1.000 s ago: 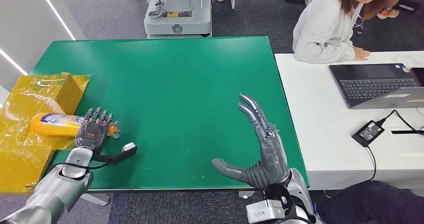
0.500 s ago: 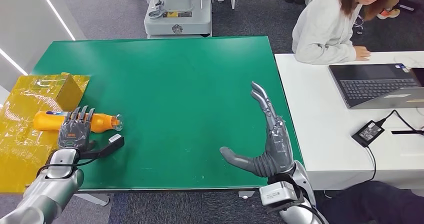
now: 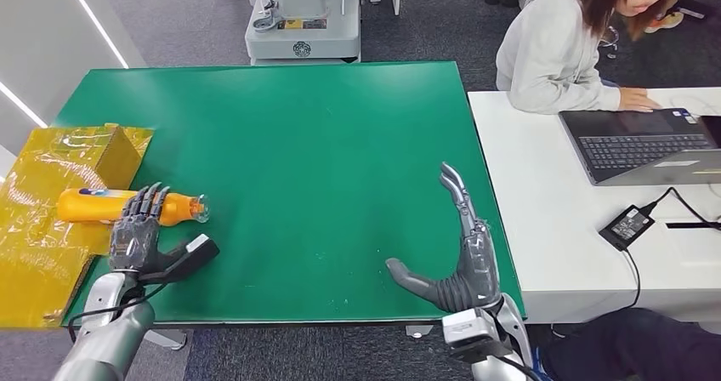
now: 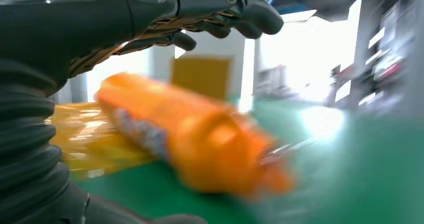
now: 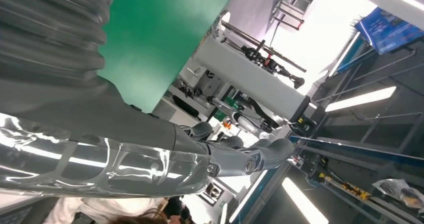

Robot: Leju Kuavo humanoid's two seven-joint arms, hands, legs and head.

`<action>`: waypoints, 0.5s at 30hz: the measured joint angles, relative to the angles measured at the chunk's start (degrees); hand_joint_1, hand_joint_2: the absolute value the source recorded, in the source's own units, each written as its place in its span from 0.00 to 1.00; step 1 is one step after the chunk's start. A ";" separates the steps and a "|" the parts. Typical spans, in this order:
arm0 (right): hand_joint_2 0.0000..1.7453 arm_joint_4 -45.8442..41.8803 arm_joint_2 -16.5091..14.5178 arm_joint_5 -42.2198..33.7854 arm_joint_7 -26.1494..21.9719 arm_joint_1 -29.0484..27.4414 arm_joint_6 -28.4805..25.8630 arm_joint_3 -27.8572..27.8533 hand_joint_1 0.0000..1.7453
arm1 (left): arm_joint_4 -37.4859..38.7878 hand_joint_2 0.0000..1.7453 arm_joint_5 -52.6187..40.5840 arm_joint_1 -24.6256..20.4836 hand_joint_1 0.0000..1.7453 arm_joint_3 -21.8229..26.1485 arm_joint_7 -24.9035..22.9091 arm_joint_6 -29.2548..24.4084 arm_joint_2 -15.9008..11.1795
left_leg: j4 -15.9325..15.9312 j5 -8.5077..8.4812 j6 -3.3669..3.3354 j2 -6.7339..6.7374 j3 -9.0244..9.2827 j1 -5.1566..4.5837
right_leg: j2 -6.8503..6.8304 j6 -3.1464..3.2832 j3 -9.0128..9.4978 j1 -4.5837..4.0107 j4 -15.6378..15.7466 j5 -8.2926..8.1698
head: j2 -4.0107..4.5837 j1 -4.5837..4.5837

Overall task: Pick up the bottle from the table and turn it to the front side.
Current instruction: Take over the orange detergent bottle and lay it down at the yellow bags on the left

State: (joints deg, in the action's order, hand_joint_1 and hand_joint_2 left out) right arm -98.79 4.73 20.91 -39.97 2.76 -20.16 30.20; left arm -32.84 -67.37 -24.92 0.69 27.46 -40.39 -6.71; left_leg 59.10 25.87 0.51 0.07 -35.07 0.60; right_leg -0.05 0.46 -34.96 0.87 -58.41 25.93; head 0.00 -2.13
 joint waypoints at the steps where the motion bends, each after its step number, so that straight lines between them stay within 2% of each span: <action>1: 1.00 0.02 -0.02 -0.31 -0.03 -0.28 -0.26 -0.02 0.00 | -3.53 1.00 1.85 1.62 0.00 3.22 5.04 -0.01 2.32 | 0.00 0.03 -0.01 0.03 0.00 -0.02 | 0.04 -0.01 0.00 0.02 0.01 0.00 | 0.00 -0.01; 3: 1.00 0.03 -0.03 -1.19 -0.06 -0.73 -0.99 -0.02 0.00 | -11.63 1.00 7.04 5.29 0.00 7.94 10.70 -0.01 6.84 | 0.01 0.11 -0.03 0.17 0.01 -0.04 | 0.19 -0.02 -0.01 0.05 0.02 -0.01 | 0.00 0.01; 6: 1.00 0.11 -0.03 -2.34 -0.07 -1.20 -2.32 0.01 0.00 | -22.38 1.00 13.85 9.76 0.00 9.79 11.66 -0.01 11.47 | 0.02 0.18 -0.03 0.23 0.01 -0.03 | 0.22 -0.05 0.00 0.04 0.05 0.01 | 0.00 0.00; 11: 1.00 0.20 -0.03 -4.02 -0.10 -2.84 -7.19 0.15 0.00 | -41.14 1.00 20.89 16.59 0.00 9.11 11.74 0.01 17.56 | 0.01 0.18 -0.03 0.15 0.01 0.00 | 0.13 -0.07 0.00 0.01 0.05 0.06 | 0.00 0.00; 15: 1.00 -0.52 -0.03 -4.09 -0.14 -5.05 -10.16 0.33 0.00 | -53.81 1.00 23.16 19.92 0.00 6.41 11.75 0.02 20.23 | 0.01 0.21 -0.05 0.11 0.02 0.01 | 0.09 -0.08 0.01 0.01 0.05 0.10 | 0.00 -0.02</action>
State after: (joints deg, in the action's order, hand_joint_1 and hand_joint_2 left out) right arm -99.31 4.70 16.82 -40.11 -2.29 -30.32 30.53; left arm -86.66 -44.21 -5.00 7.10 39.21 -40.37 13.52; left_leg 59.10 26.08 0.46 0.18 -35.05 0.61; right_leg 0.04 0.38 -34.96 0.88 -58.37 26.03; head 0.00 -2.14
